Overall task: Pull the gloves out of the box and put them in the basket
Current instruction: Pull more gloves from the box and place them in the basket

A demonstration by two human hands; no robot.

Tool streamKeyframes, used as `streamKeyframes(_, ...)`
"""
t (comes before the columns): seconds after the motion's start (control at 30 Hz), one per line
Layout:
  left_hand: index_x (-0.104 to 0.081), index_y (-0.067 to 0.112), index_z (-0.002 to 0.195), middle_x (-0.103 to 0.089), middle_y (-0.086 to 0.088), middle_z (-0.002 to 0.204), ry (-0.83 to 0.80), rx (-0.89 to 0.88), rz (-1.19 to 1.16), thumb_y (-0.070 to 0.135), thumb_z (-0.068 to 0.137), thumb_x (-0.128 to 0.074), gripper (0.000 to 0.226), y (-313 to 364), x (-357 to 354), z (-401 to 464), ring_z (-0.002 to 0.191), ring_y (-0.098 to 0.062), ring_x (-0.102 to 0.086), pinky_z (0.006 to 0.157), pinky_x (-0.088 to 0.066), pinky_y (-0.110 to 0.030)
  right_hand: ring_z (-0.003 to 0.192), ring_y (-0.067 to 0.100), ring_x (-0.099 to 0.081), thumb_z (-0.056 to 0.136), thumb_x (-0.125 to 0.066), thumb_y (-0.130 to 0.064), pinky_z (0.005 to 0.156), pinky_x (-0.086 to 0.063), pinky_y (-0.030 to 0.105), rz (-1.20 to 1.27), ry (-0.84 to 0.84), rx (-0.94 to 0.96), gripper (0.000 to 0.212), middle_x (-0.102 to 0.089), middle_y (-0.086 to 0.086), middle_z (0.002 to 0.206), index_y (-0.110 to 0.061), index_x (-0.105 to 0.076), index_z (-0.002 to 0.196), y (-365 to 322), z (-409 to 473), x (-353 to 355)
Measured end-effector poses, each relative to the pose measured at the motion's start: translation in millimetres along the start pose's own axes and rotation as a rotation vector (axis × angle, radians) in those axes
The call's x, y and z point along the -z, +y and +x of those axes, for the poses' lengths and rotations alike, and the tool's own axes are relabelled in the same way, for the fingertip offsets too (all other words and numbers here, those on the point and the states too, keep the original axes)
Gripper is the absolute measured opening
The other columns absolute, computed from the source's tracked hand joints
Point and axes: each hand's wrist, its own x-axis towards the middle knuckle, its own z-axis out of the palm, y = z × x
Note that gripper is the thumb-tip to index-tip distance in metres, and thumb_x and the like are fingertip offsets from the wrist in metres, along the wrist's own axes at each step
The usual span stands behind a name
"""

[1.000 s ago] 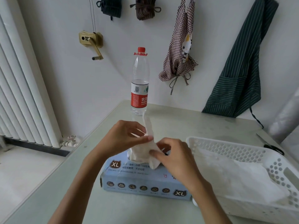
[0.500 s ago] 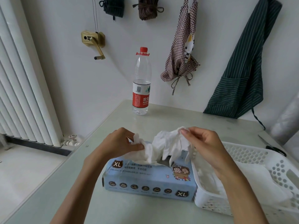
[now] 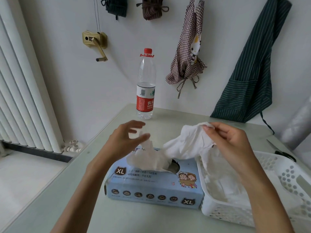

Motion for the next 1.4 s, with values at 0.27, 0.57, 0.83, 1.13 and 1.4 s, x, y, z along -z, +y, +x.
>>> streamKeyframes(0.27, -0.062, 0.022, 0.119, -0.065, 0.011, 0.116, -0.336, -0.115, 0.108, 0.054, 0.078, -0.063, 0.052, 33, -22, -18, 0.098, -0.007, -0.062, 0.085, -0.051, -0.022, 0.076, 0.008, -0.055, 0.083, -0.057, -0.030, 0.068, -0.044, 0.021, 0.441, -0.146, -0.159, 0.018, -0.063, -0.003, 0.078, -0.026, -0.073, 0.077, -17, -4, 6)
streamKeyframes(0.57, -0.073, 0.022, 0.086, -0.071, 0.015, 0.068, -0.215, -0.011, -0.276, 0.025, 0.084, -0.065, 0.009, 47, -3, -19, 0.056, 0.005, -0.062, 0.052, -0.043, -0.005, 0.058, 0.007, -0.057, 0.091, -0.062, -0.020, 0.054, -0.043, 0.018, -0.073, 0.113, -0.279, 0.012, -0.066, -0.009, 0.063, -0.014, -0.068, 0.100, 32, 11, 25)
streamKeyframes(0.83, -0.073, 0.022, 0.075, -0.071, 0.009, 0.064, -0.091, 0.131, -0.383, 0.034, 0.090, -0.057, 0.025, 72, -11, -18, 0.057, 0.003, -0.065, 0.056, -0.043, -0.007, 0.097, 0.001, -0.054, 0.078, -0.072, -0.035, 0.074, -0.042, 0.017, -0.369, -0.156, -0.042, 0.033, -0.057, -0.018, 0.106, -0.033, -0.055, 0.107, -17, -15, 23)
streamKeyframes(1.13, -0.074, 0.022, 0.068, -0.069, 0.011, 0.061, -0.136, -0.030, -0.067, 0.038, 0.088, -0.061, 0.028, 121, -31, -4, 0.051, 0.004, -0.055, 0.063, -0.049, -0.018, 0.105, 0.009, -0.050, 0.076, -0.062, -0.064, 0.074, -0.035, 0.020, -0.715, -0.162, 0.001, 0.070, -0.044, -0.009, 0.116, -0.024, -0.030, 0.124, -32, -43, -15)
streamKeyframes(1.4, -0.072, 0.017, 0.099, -0.073, 0.009, 0.083, -0.187, -0.066, -0.131, 0.060, 0.080, -0.056, 0.049, 160, -20, -2, 0.066, 0.004, -0.066, 0.063, -0.042, -0.009, 0.073, 0.013, -0.065, 0.086, -0.062, -0.016, 0.065, -0.053, 0.031, -0.473, 0.031, -0.007, 0.011, -0.069, -0.007, 0.087, -0.022, -0.067, 0.095, -33, -25, 41)
